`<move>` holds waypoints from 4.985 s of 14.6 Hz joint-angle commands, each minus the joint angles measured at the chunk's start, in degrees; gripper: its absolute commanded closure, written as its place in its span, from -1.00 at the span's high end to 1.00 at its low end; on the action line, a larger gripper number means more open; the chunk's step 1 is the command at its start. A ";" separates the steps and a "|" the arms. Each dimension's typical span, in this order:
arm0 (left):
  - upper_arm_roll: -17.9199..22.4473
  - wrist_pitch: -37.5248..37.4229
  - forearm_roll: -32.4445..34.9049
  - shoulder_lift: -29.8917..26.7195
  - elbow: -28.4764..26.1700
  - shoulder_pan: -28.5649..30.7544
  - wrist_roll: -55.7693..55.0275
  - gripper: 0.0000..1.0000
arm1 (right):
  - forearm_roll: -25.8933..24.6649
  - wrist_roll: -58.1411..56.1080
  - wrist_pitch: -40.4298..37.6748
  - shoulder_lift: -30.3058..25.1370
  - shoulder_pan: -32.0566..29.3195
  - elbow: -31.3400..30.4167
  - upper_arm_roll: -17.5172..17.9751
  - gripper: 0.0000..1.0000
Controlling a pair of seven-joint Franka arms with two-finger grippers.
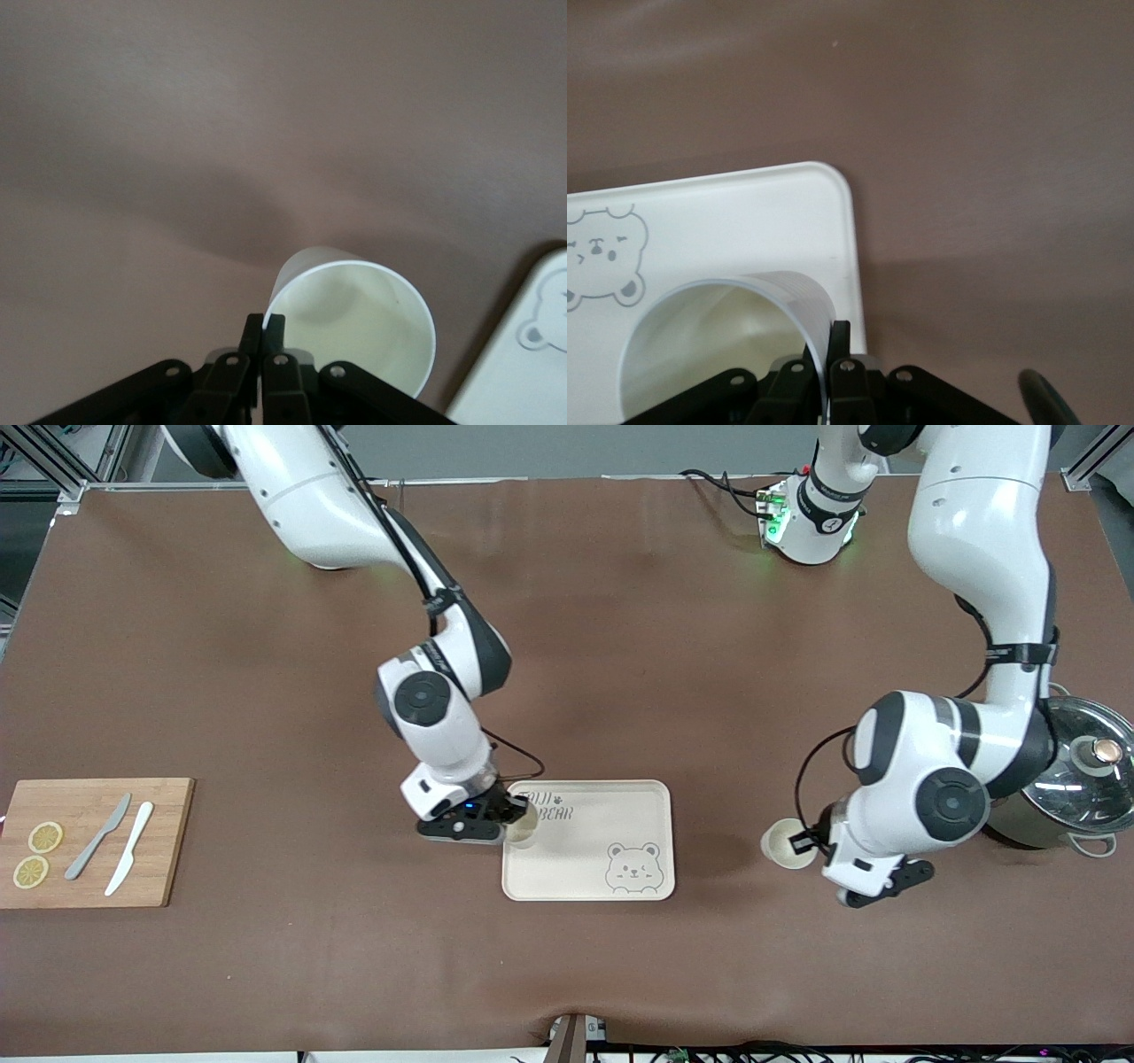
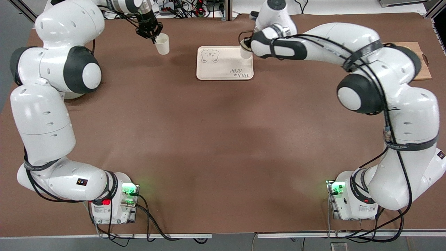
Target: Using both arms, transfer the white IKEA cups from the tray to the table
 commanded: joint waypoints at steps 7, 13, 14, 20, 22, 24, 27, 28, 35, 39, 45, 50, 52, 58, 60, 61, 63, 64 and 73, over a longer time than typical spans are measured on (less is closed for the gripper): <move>-0.25 0.87 -0.41 1.26 -1.04 7.77 4.68 -1.00 | 6.24 -31.96 -4.42 -14.44 -15.78 -16.09 1.12 -1.00; 0.02 6.14 -0.05 3.46 -1.13 11.11 6.26 -1.00 | 8.45 -50.86 -4.70 -13.83 -23.61 -16.09 0.94 -1.00; 0.02 7.02 0.64 3.72 -1.13 11.20 6.26 -1.00 | 8.54 -53.69 -4.43 -13.48 -25.01 -16.09 0.94 -1.00; 0.11 9.66 0.83 4.96 -1.22 12.08 6.26 -1.00 | 9.68 -66.52 -3.55 -11.28 -30.28 -16.09 1.03 -1.00; 0.11 9.93 0.83 5.39 -1.22 12.16 6.26 -1.00 | 12.92 -73.37 -3.20 -9.79 -31.43 -16.09 0.94 -1.00; 0.11 9.93 0.83 5.57 -1.22 12.34 6.35 -1.00 | 14.69 -78.39 -1.45 -8.21 -32.23 -16.09 0.94 -1.00; 0.11 9.93 0.83 5.57 -1.22 12.43 6.70 -0.17 | 14.78 -80.60 0.22 -6.71 -32.41 -16.09 0.94 -1.00; 0.11 9.93 0.83 5.57 -1.22 12.43 6.70 0.11 | 14.78 -81.30 1.19 -6.19 -32.49 -16.09 0.94 -1.00; 0.19 9.84 0.91 5.05 -0.95 12.43 6.44 1.00 | 14.78 -84.56 5.50 -3.02 -32.67 -15.91 0.94 -1.00; 0.19 9.84 1.26 3.21 -0.51 12.69 7.22 1.00 | 14.78 -84.91 5.85 -1.97 -32.76 -15.65 0.94 -1.00; 0.28 9.23 2.31 -1.01 -0.51 13.13 8.81 1.00 | 14.61 -85.09 4.10 -1.00 -32.67 -12.23 0.85 0.73; 0.02 4.32 3.38 -6.19 -0.69 12.78 11.00 1.00 | 14.78 -83.78 -4.24 -0.99 -32.67 -6.26 0.85 1.00; -0.16 1.86 3.29 -8.04 -0.69 12.61 11.71 1.00 | 14.00 -82.29 -7.84 -1.26 -32.23 -4.06 0.68 1.00; -0.77 -3.86 2.76 -14.37 -0.86 11.46 12.06 1.00 | 7.59 -71.93 -24.70 -1.96 -31.70 7.62 0.50 1.00; -2.53 -6.14 2.50 -16.39 -0.86 11.72 12.06 1.00 | 6.09 -68.50 -32.17 -2.75 -31.53 12.37 0.50 1.00; -2.71 -7.46 2.32 -17.36 -0.78 11.64 12.06 1.00 | 5.56 -66.83 -35.60 -3.45 -31.09 13.87 0.41 1.00; -4.46 -9.31 2.23 -19.20 -0.78 11.72 11.98 1.00 | 4.85 -62.35 -40.18 -5.12 -30.30 15.72 0.41 1.00; -4.90 -10.10 2.32 -19.91 -0.69 11.64 11.71 1.00 | 4.76 -60.24 -42.12 -6.17 -29.77 16.16 0.33 1.00; -6.92 -17.14 2.32 -25.45 0.19 11.64 11.80 1.00 | 2.13 -46.95 -53.20 -17.50 -28.71 16.87 0.50 1.00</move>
